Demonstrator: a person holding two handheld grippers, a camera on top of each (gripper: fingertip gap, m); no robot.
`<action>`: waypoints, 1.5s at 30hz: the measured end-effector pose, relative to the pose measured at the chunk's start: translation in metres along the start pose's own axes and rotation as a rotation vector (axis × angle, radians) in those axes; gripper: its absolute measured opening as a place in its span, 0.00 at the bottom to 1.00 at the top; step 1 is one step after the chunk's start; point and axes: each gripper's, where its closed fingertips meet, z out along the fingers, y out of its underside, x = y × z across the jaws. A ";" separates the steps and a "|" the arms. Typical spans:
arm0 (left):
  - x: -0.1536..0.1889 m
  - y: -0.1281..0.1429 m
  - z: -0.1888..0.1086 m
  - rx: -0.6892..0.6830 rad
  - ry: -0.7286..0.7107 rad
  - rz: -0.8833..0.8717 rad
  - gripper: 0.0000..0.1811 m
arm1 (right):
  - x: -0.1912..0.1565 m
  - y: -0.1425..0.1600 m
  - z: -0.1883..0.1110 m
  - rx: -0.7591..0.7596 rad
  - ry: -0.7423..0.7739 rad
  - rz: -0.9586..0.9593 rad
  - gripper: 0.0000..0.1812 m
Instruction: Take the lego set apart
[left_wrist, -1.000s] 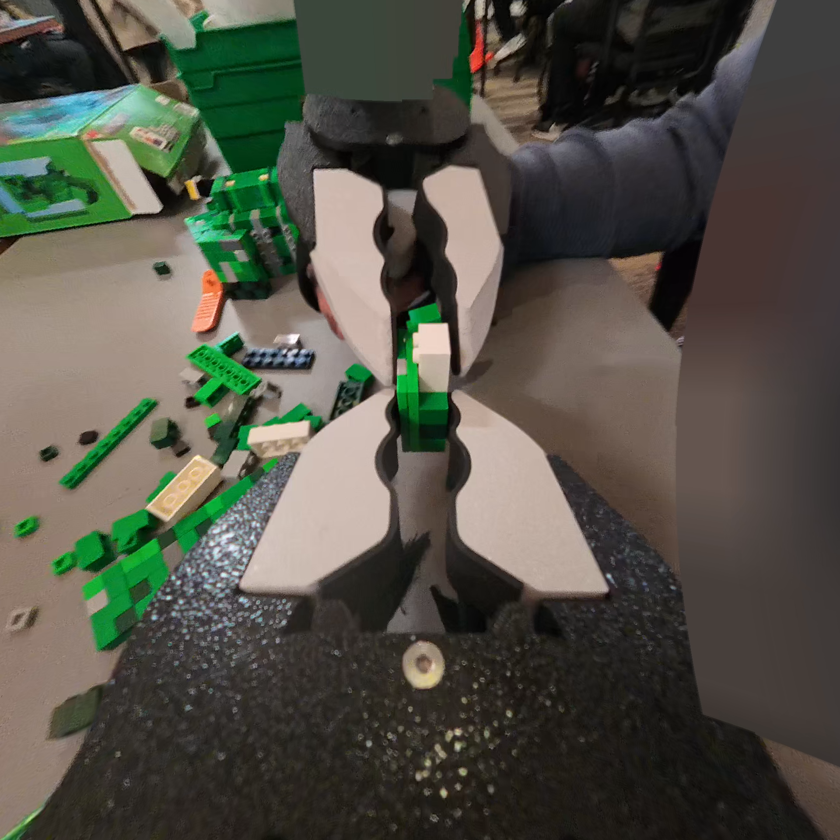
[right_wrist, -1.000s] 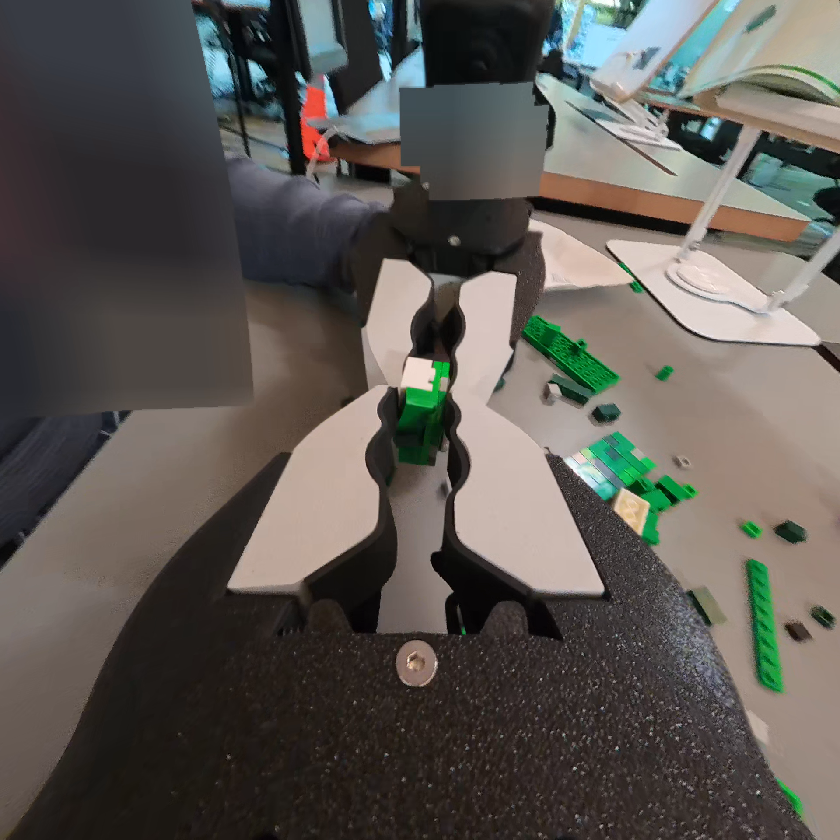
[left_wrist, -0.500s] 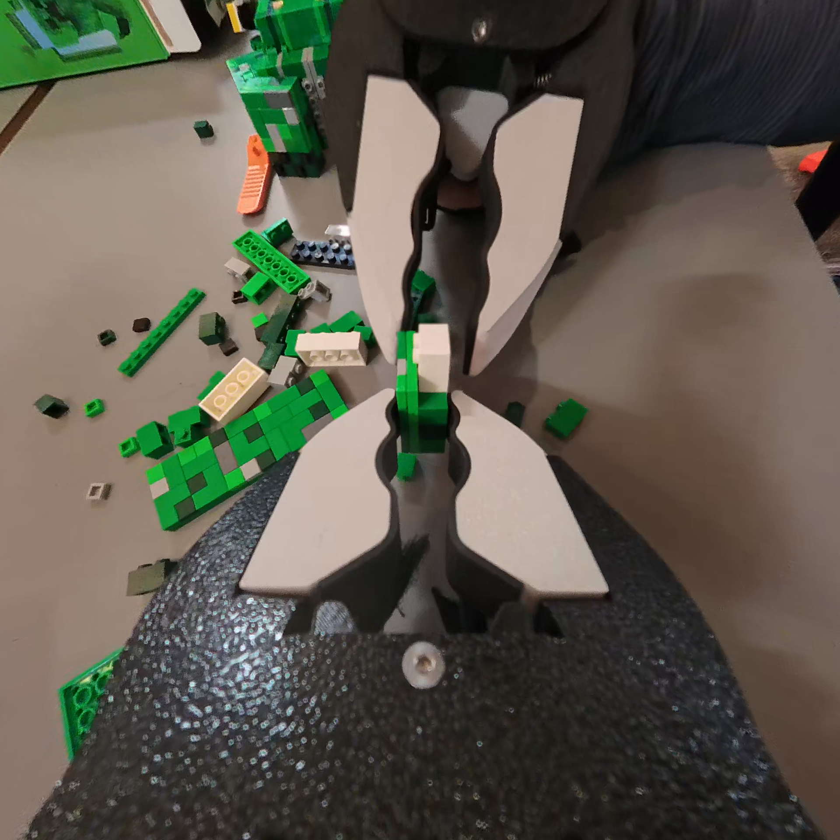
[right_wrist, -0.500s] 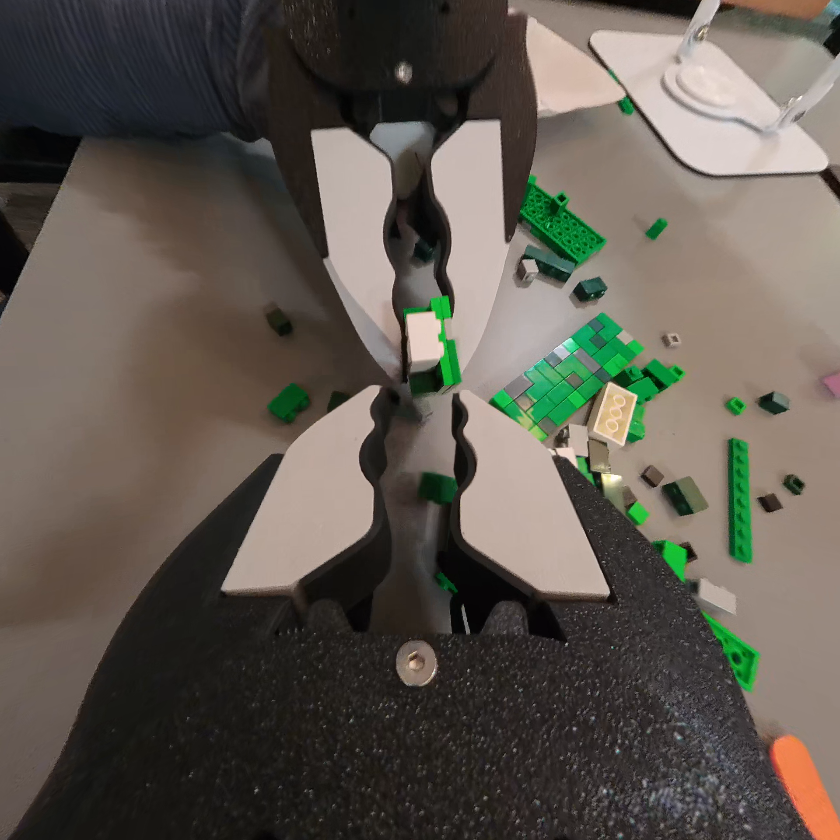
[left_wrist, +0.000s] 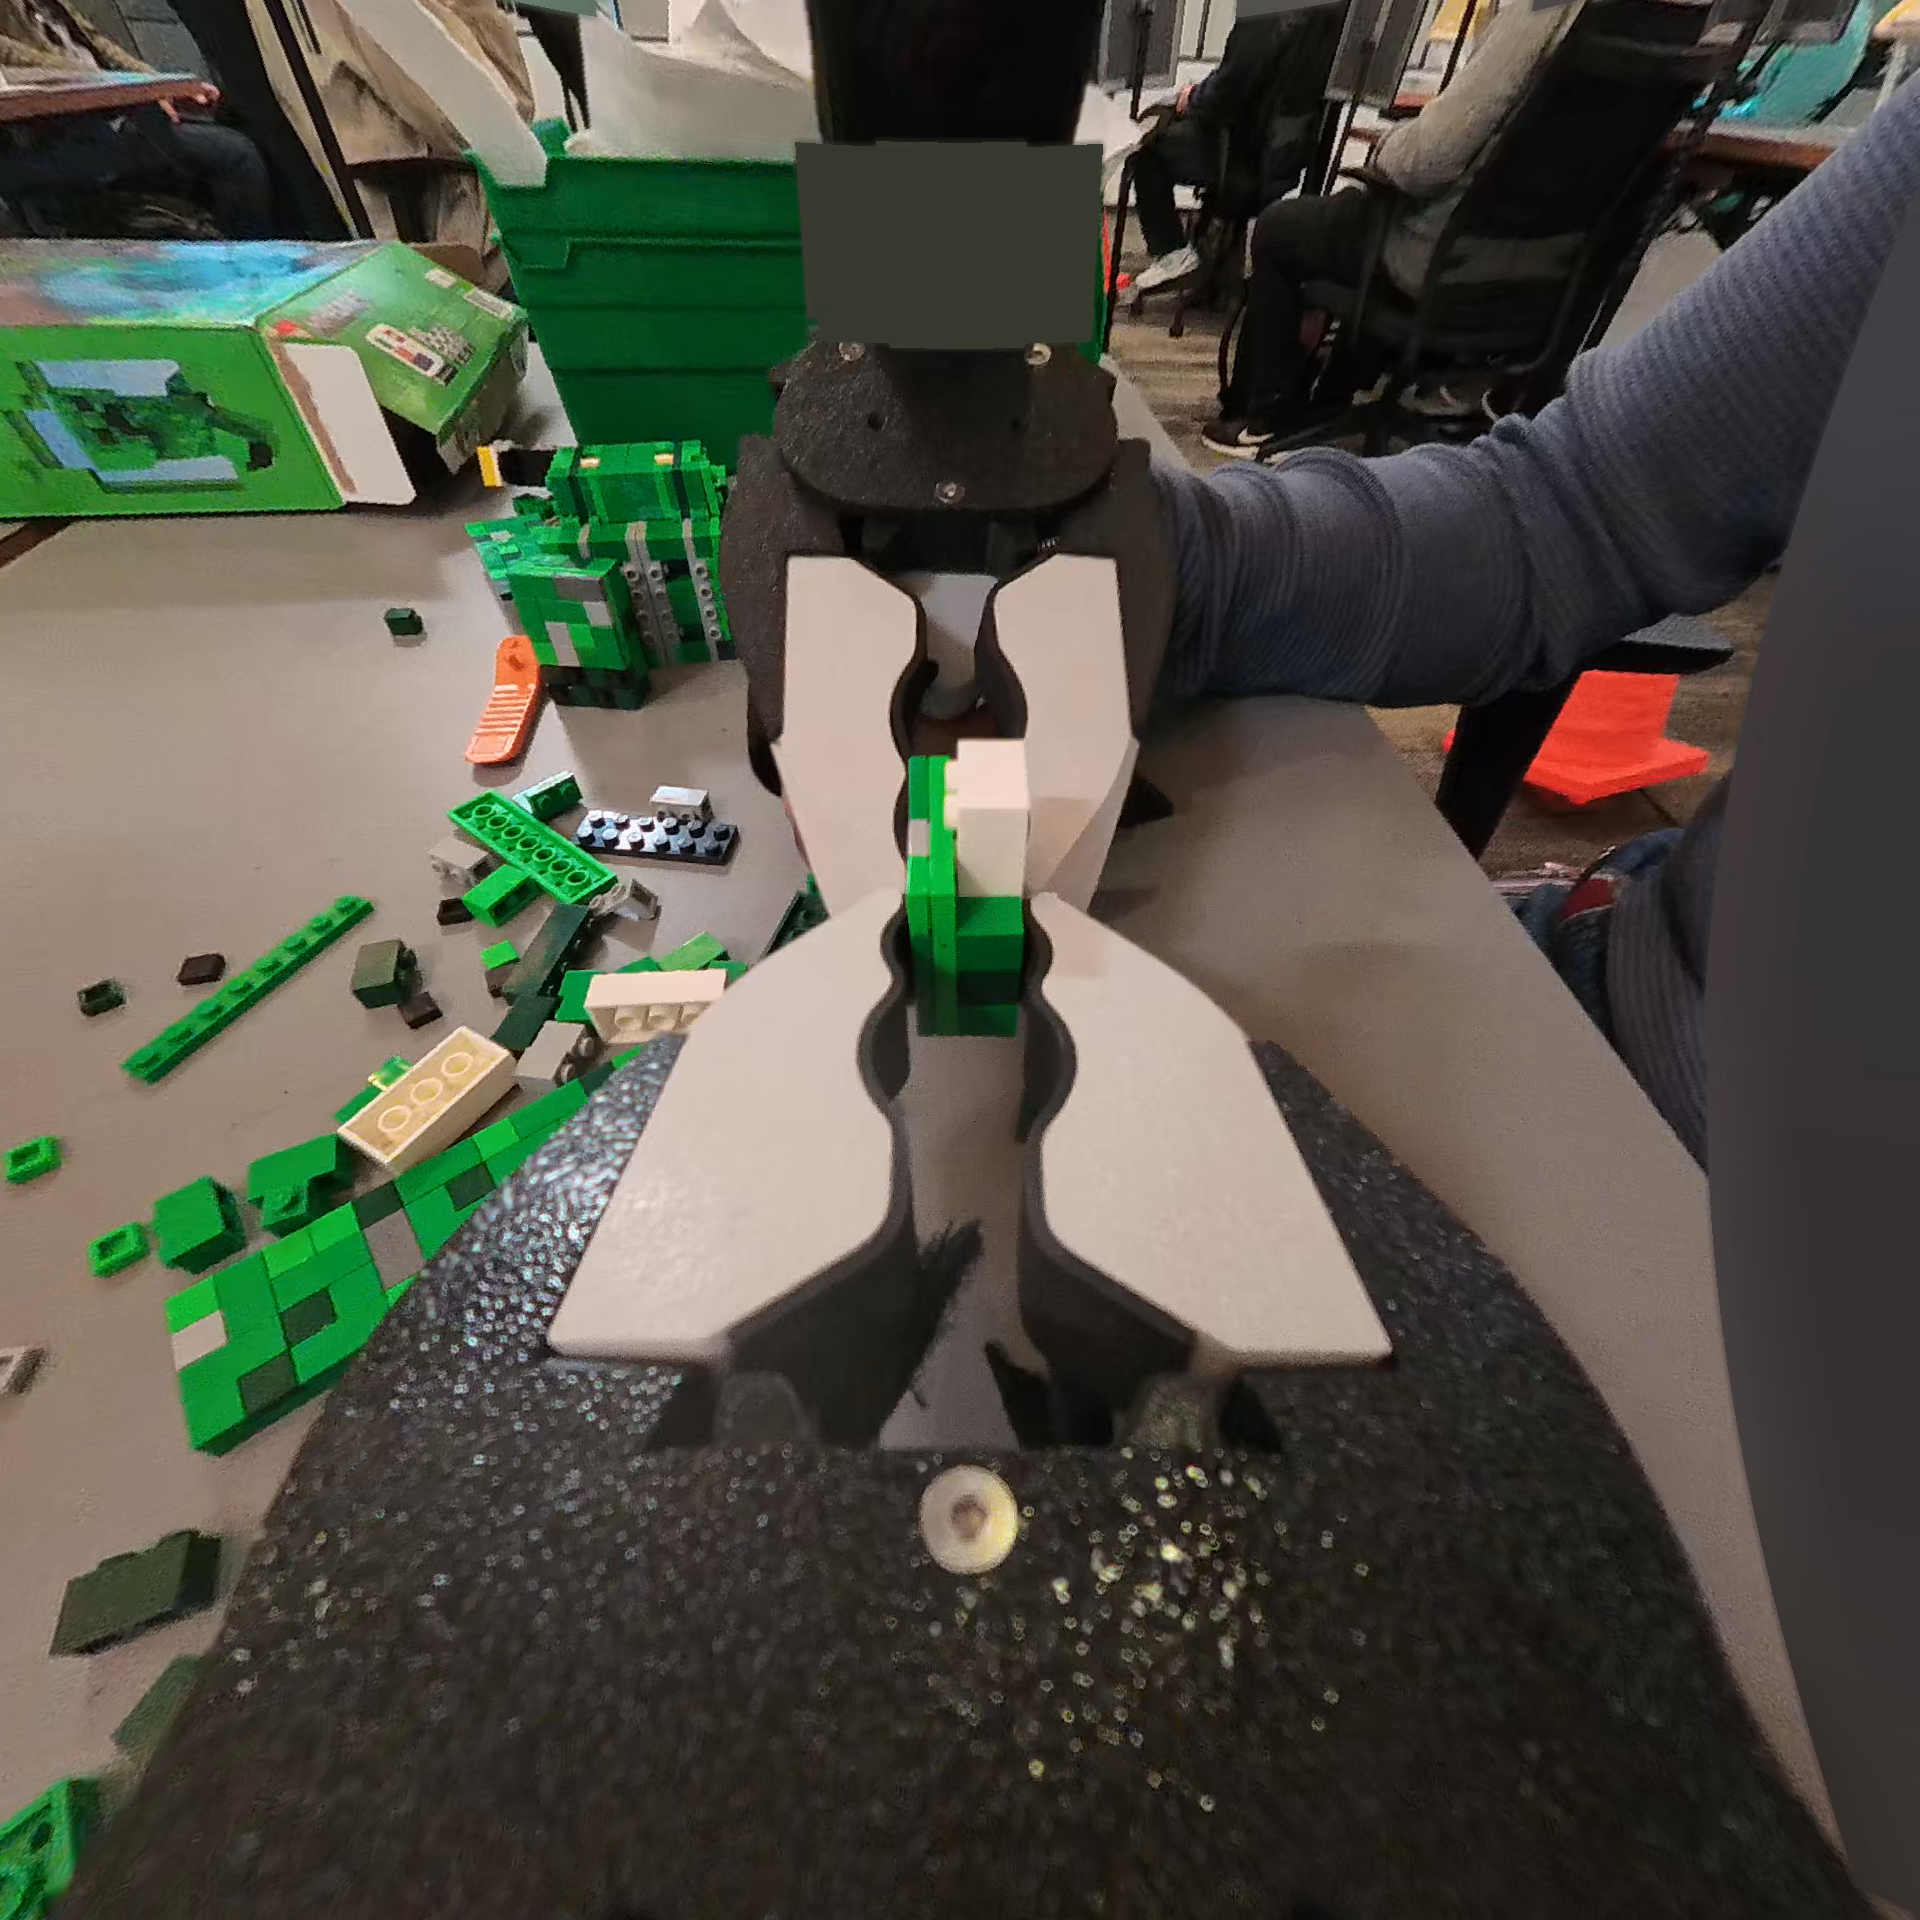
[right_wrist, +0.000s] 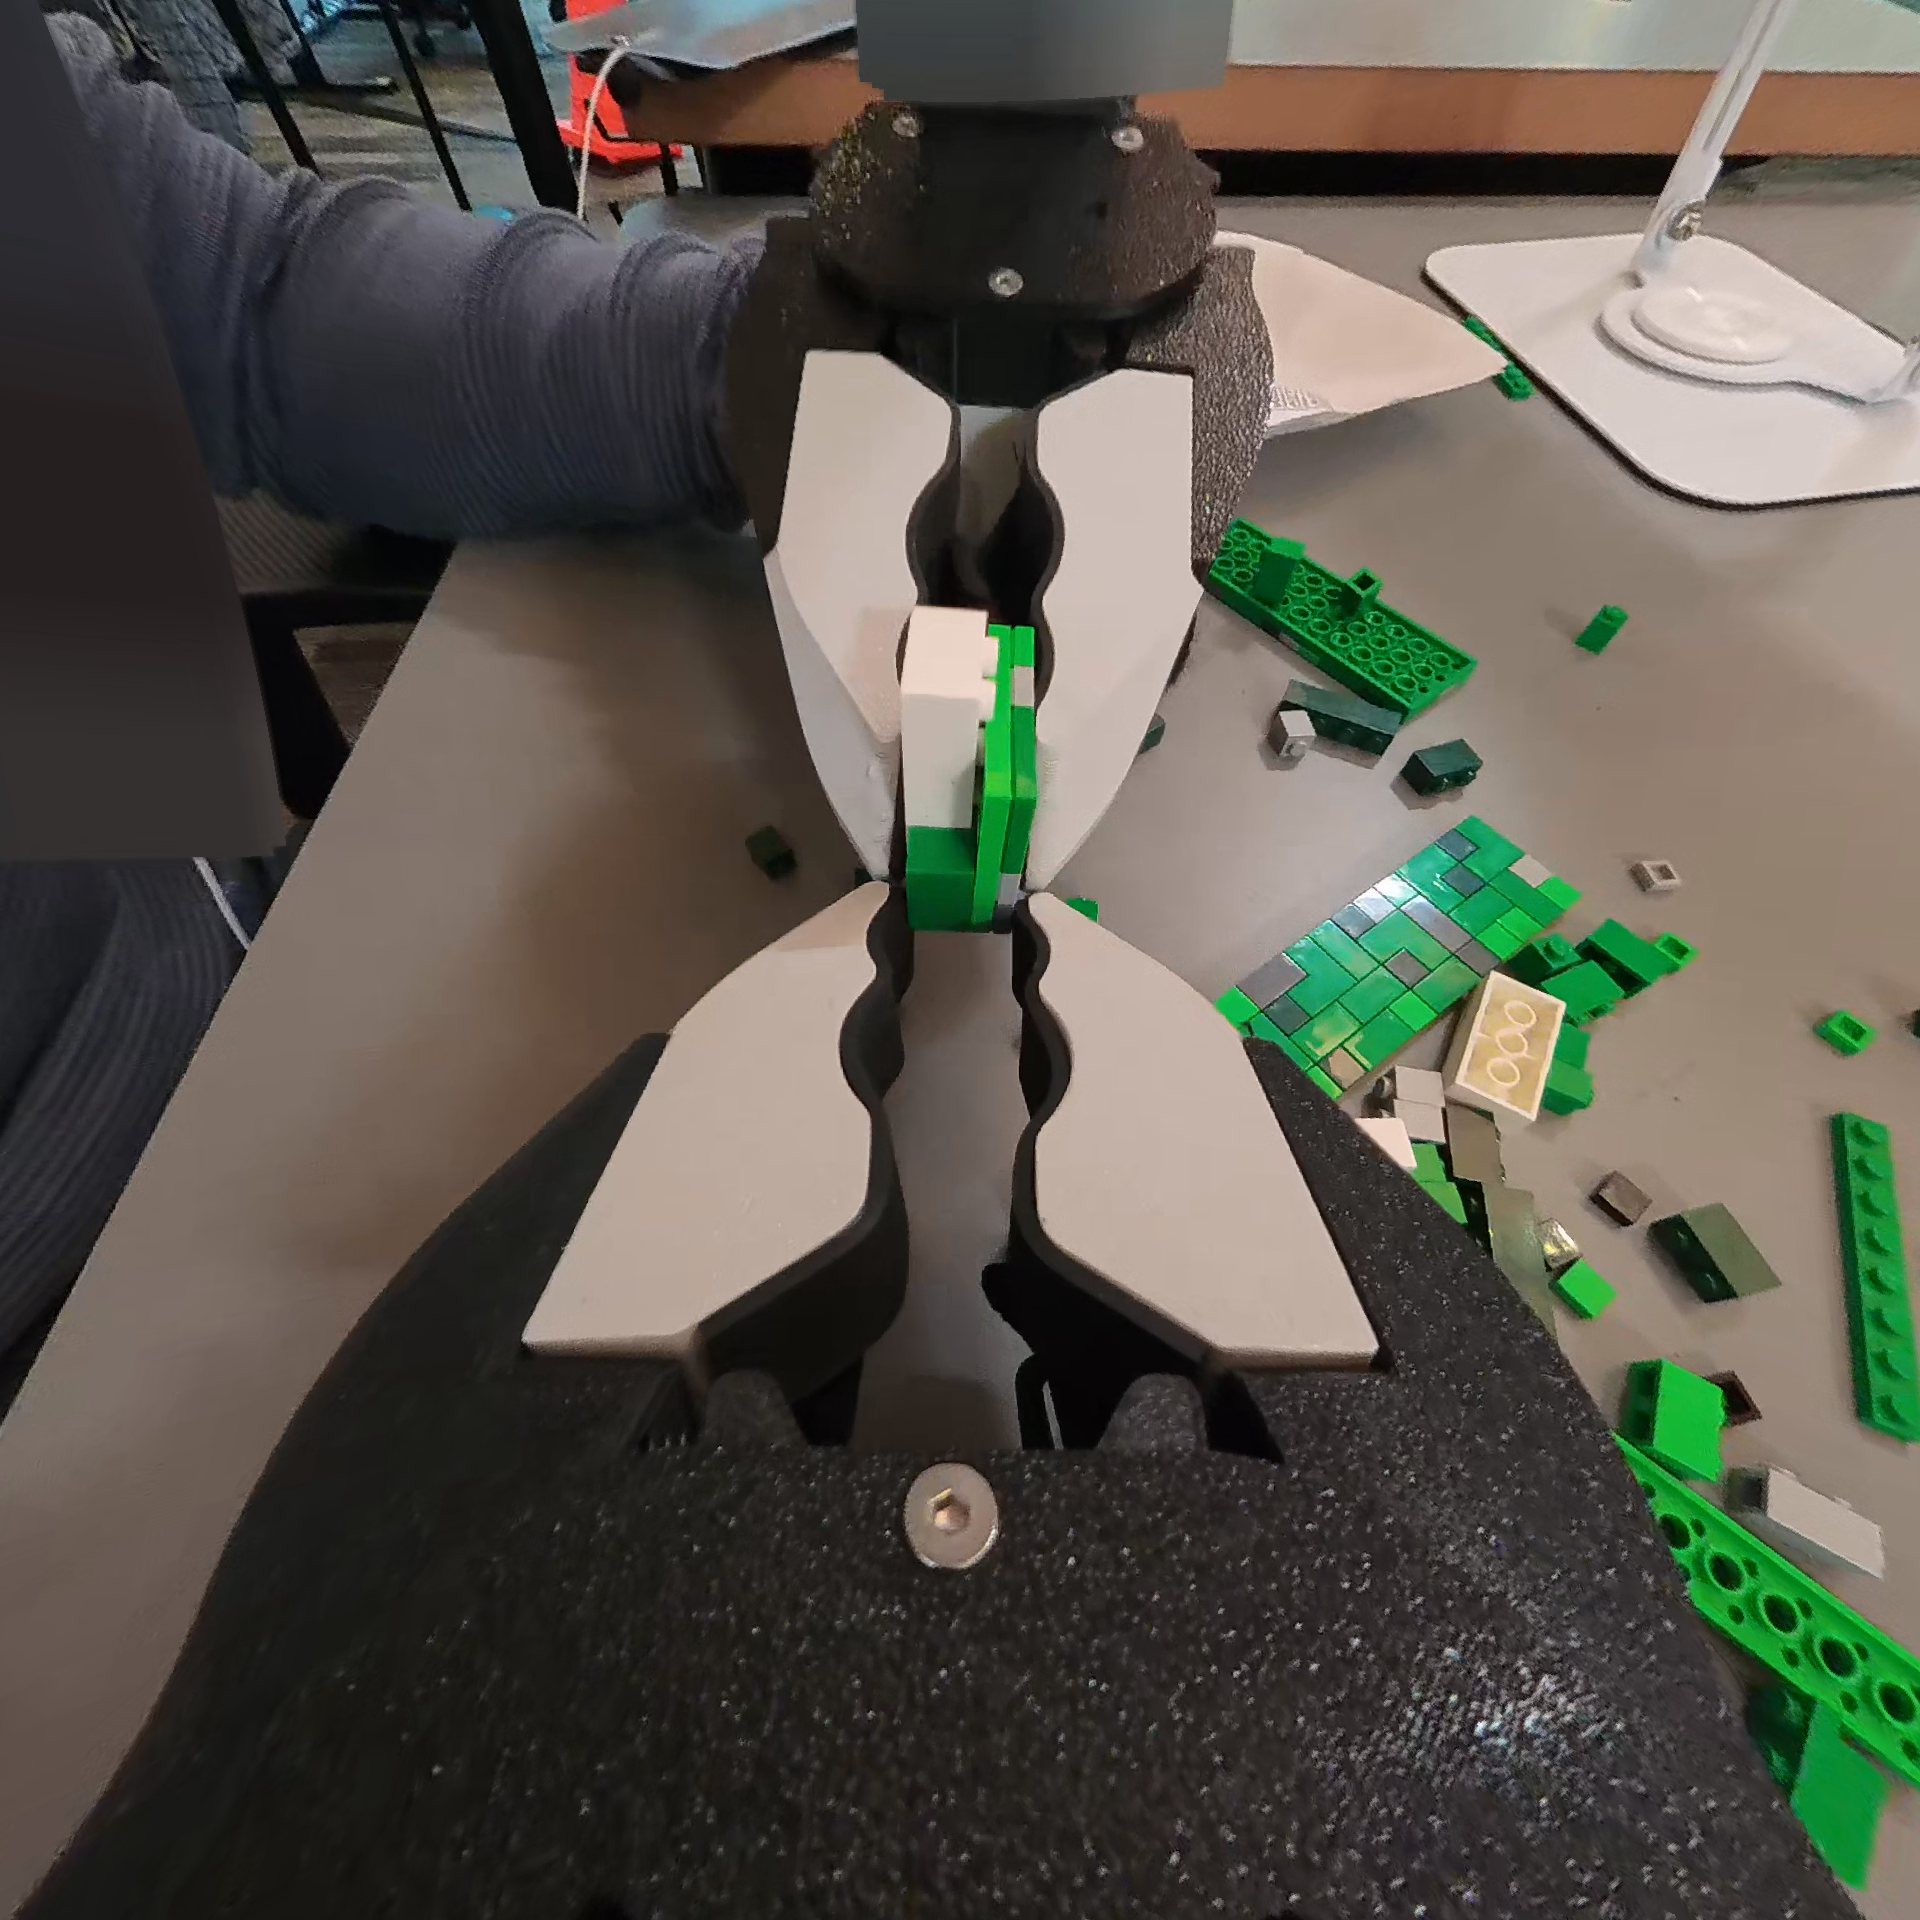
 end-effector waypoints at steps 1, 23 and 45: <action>0.000 -0.001 0.000 0.005 0.003 -0.005 0.09 | 0.000 0.000 0.000 0.003 -0.001 -0.002 0.09; -0.002 0.003 -0.005 -0.082 -0.063 0.137 0.09 | 0.005 0.010 -0.002 -0.125 0.103 -0.142 0.10; 0.010 0.038 0.000 -0.311 -0.018 0.314 0.09 | 0.001 0.036 0.008 -0.408 0.203 -0.657 0.11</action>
